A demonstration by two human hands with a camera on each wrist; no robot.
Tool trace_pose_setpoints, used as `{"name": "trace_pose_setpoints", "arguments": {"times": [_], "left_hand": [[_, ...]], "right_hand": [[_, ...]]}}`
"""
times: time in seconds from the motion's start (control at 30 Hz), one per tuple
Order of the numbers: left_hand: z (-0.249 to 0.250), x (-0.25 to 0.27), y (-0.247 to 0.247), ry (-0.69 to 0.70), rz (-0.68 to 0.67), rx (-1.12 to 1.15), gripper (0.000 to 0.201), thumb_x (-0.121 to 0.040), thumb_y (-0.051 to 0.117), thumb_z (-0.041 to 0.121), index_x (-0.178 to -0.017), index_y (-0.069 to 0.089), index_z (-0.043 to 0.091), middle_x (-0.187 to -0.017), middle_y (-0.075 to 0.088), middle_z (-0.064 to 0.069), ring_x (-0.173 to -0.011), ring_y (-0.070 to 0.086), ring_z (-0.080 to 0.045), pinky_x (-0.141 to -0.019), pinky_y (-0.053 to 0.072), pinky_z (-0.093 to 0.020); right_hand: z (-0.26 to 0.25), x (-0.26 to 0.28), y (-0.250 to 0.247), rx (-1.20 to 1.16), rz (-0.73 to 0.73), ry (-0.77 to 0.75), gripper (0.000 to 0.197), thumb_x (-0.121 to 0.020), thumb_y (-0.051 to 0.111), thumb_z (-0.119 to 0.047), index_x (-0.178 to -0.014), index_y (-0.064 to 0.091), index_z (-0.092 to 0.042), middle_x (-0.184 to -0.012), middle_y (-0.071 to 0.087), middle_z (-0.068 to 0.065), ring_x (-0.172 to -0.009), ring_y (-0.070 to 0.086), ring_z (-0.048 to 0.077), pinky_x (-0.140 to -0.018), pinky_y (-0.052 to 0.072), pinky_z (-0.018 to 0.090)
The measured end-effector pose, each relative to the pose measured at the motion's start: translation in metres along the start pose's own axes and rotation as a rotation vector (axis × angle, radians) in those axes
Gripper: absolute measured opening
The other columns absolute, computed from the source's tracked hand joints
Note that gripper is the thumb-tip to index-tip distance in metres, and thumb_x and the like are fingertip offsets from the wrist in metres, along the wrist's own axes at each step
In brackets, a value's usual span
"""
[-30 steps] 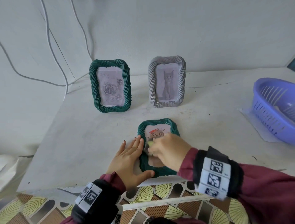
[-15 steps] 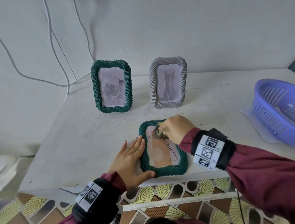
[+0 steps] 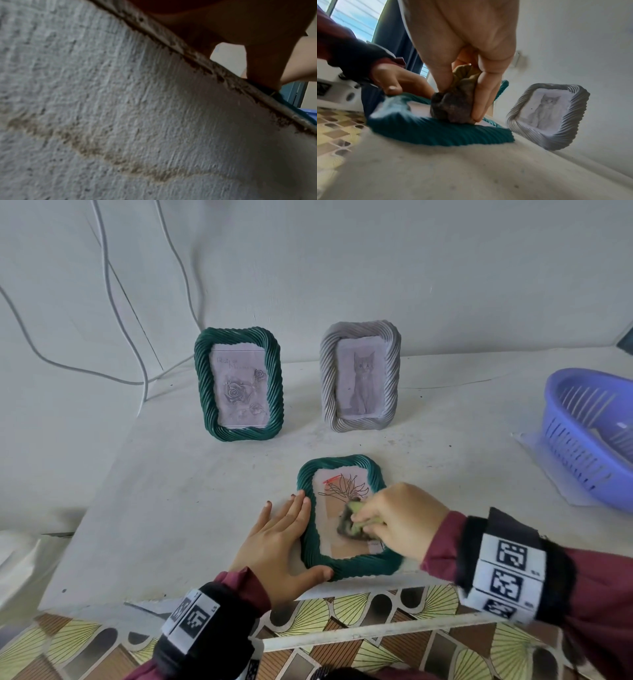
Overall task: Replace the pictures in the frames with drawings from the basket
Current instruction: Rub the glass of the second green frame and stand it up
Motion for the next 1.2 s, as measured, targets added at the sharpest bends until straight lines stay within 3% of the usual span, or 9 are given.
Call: {"name": "trace_pose_setpoints", "arguments": {"times": [0.3, 0.4, 0.57, 0.7, 0.83, 1.0, 1.1, 1.2], "left_hand": [[-0.001, -0.001, 0.001, 0.01, 0.004, 0.013, 0.108, -0.055, 0.015, 0.091, -0.138, -0.015, 0.028, -0.152, -0.01, 0.01, -0.131, -0.022, 0.007, -0.107, -0.025, -0.017], [0.001, -0.001, -0.001, 0.004, 0.006, 0.004, 0.11, -0.056, 0.026, 0.089, -0.138, -0.016, 0.027, -0.151, -0.012, 0.01, -0.13, -0.023, 0.007, -0.106, -0.024, -0.017], [0.002, 0.0, -0.001, -0.014, 0.01, 0.015, 0.103, -0.059, 0.026, 0.082, -0.136, -0.016, 0.028, -0.151, -0.013, 0.011, -0.131, -0.021, 0.006, -0.107, -0.022, -0.017], [0.001, 0.0, 0.0, -0.008, 0.015, 0.034, 0.112, -0.053, 0.023, 0.093, -0.137, -0.015, 0.029, -0.15, -0.01, 0.012, -0.132, -0.019, 0.007, -0.108, -0.022, -0.016], [-0.001, -0.001, 0.001, 0.01, 0.023, 0.052, 0.108, -0.055, 0.017, 0.091, -0.138, -0.012, 0.029, -0.15, -0.009, 0.012, -0.132, -0.018, 0.009, -0.108, -0.022, -0.015], [0.002, -0.001, -0.001, 0.023, 0.014, 0.046, 0.107, -0.059, 0.033, 0.087, -0.138, -0.012, 0.031, -0.15, -0.01, 0.012, -0.132, -0.018, 0.009, -0.107, -0.023, -0.014], [0.002, -0.001, -0.003, 0.017, 0.008, 0.028, 0.1, -0.061, 0.03, 0.081, -0.136, -0.014, 0.032, -0.15, -0.012, 0.012, -0.13, -0.021, 0.01, -0.105, -0.025, -0.013], [0.001, -0.001, -0.002, 0.006, 0.001, 0.012, 0.106, -0.057, 0.027, 0.088, -0.137, -0.015, 0.031, -0.15, -0.013, 0.013, -0.13, -0.022, 0.011, -0.104, -0.025, -0.013]], "right_hand": [[0.001, -0.06, -0.027, 0.058, 0.168, 0.021, 0.027, -0.089, 0.057, -0.017, -0.115, 0.064, -0.013, -0.118, 0.065, 0.008, -0.104, 0.061, 0.022, -0.098, 0.043, 0.032], [-0.008, -0.062, -0.02, 0.057, 0.146, -0.044, 0.026, -0.088, 0.059, -0.019, -0.112, 0.066, -0.016, -0.117, 0.065, 0.007, -0.107, 0.06, 0.023, -0.097, 0.042, 0.031], [-0.016, -0.047, -0.009, 0.04, 0.064, -0.164, 0.023, -0.084, 0.064, -0.024, -0.106, 0.07, -0.022, -0.113, 0.068, 0.004, -0.107, 0.058, 0.021, -0.098, 0.041, 0.029], [-0.015, -0.027, -0.007, -0.005, -0.042, -0.217, 0.021, -0.082, 0.067, -0.018, -0.103, 0.071, -0.019, -0.112, 0.068, 0.0, -0.107, 0.059, 0.014, -0.099, 0.04, 0.026], [0.006, -0.03, -0.022, 0.03, -0.007, -0.148, 0.024, -0.084, 0.065, -0.017, -0.107, 0.069, -0.019, -0.116, 0.066, 0.001, -0.106, 0.06, 0.015, -0.098, 0.038, 0.021], [0.013, -0.056, -0.032, 0.056, 0.109, -0.111, 0.025, -0.084, 0.064, -0.017, -0.108, 0.069, -0.018, -0.115, 0.067, 0.005, -0.108, 0.06, 0.02, -0.097, 0.041, 0.028], [0.0, -0.066, -0.03, 0.034, 0.15, -0.119, 0.024, -0.083, 0.065, -0.018, -0.107, 0.069, -0.017, -0.113, 0.068, 0.006, -0.105, 0.061, 0.021, -0.096, 0.043, 0.027], [-0.011, -0.06, -0.019, -0.002, 0.122, -0.15, 0.023, -0.082, 0.067, -0.019, -0.104, 0.07, -0.019, -0.115, 0.067, 0.004, -0.108, 0.06, 0.02, -0.099, 0.042, 0.03]]}}
Point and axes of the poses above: each hand's wrist, its own x-axis away from the middle knuckle, its own y-axis out of the palm, z = x × y, the point moved 5 cm from there along -x, towards the middle knuckle
